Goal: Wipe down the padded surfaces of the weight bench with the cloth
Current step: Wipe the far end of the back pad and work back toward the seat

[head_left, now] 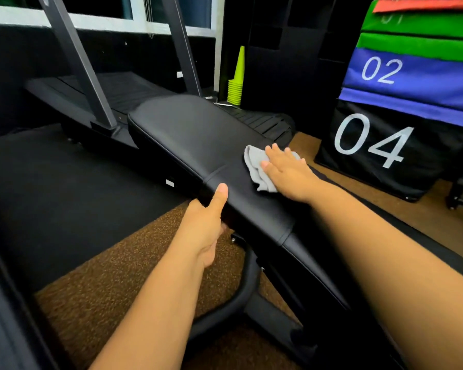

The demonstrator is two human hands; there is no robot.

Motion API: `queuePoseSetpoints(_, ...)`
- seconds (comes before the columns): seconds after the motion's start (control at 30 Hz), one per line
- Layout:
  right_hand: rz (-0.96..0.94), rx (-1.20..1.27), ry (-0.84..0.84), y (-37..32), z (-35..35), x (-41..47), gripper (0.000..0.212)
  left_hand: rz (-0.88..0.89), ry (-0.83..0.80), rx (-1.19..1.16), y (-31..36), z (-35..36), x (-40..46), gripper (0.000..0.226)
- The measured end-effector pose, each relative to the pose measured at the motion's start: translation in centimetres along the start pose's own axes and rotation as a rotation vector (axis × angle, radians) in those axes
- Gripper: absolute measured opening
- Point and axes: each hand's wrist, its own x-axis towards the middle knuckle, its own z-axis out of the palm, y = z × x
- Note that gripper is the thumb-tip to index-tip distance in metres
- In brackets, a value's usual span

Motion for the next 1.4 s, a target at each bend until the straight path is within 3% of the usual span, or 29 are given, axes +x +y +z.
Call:
queuePoseSetpoints(0.1,0.09,-0.076,0.041,-0.5,0.3,2.0,0.06,0.001,0.004,0.004,-0.2,-0.1,0.1,0.051)
queuePoseSetpoints(0.33,-0.21,-0.026,-0.005,-2.7,1.0,-3.6,0.061,0.03,-0.021,0.024,-0.3,0.0,-0.1,0.049)
queuePoseSetpoints(0.6,0.018,-0.094,0.038,0.5,0.0,2.7,0.058,0.04,0.012,0.001,-0.1,0.3,-0.6,0.047)
queuePoseSetpoints(0.77,-0.257,-0.047,0.002,-2.5,1.1,-3.3,0.059,0.036,0.013,0.003,-0.3,0.3,-0.4,0.049)
queuePoseSetpoints(0.83,-0.282,-0.026,-0.005,-2.0,1.0,-3.6,0.059,0.029,0.021,0.01,-0.5,0.3,-0.4,0.051)
queuePoseSetpoints(1.1,0.024,-0.065,0.017,0.9,-1.0,4.6,0.056,0.01,0.042,0.015,-0.1,0.4,-0.9,0.08)
queuePoseSetpoints(1.27,-0.17,-0.091,0.017,-1.4,0.5,-0.3,0.06,0.028,0.028,-0.029,-0.1,0.5,-1.0,0.049)
queuePoseSetpoints(1.4,-0.304,-0.036,0.002,-0.7,1.1,-5.5,0.062,0.025,0.005,-0.031,0.1,0.5,-1.1,0.047)
